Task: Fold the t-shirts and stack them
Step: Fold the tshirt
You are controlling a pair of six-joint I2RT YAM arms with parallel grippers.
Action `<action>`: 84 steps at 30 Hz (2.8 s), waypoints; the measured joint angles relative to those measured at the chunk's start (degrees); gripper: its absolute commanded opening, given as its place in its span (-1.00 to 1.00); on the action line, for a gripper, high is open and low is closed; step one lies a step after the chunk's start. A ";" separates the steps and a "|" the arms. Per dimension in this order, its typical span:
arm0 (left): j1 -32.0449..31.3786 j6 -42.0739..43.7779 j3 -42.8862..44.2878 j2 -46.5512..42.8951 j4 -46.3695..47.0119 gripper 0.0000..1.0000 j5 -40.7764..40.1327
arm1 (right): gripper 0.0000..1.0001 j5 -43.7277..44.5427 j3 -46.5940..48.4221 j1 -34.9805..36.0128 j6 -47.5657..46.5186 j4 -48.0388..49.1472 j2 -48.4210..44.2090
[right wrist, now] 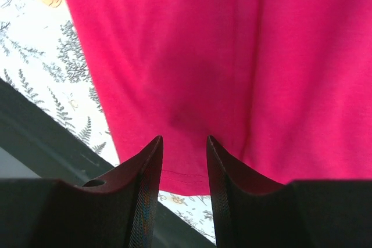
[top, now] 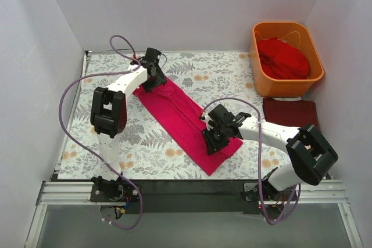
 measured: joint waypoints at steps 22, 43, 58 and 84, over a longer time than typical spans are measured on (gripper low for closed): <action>1.88 1.11 -2.40 2.58 1.42 0.16 0.00 | -0.16 -12.37 5.16 13.27 4.35 1.40 6.14; 9.27 3.39 2.40 5.14 6.86 -0.11 1.07 | -0.17 -5.79 5.29 8.11 3.39 3.50 2.12; 9.25 5.25 2.45 8.87 7.41 -0.57 0.96 | -0.17 -5.77 4.83 8.13 3.56 4.70 2.12; 10.78 9.40 8.90 12.24 4.09 -0.38 -6.97 | -0.17 -5.51 1.97 8.13 3.78 5.70 3.15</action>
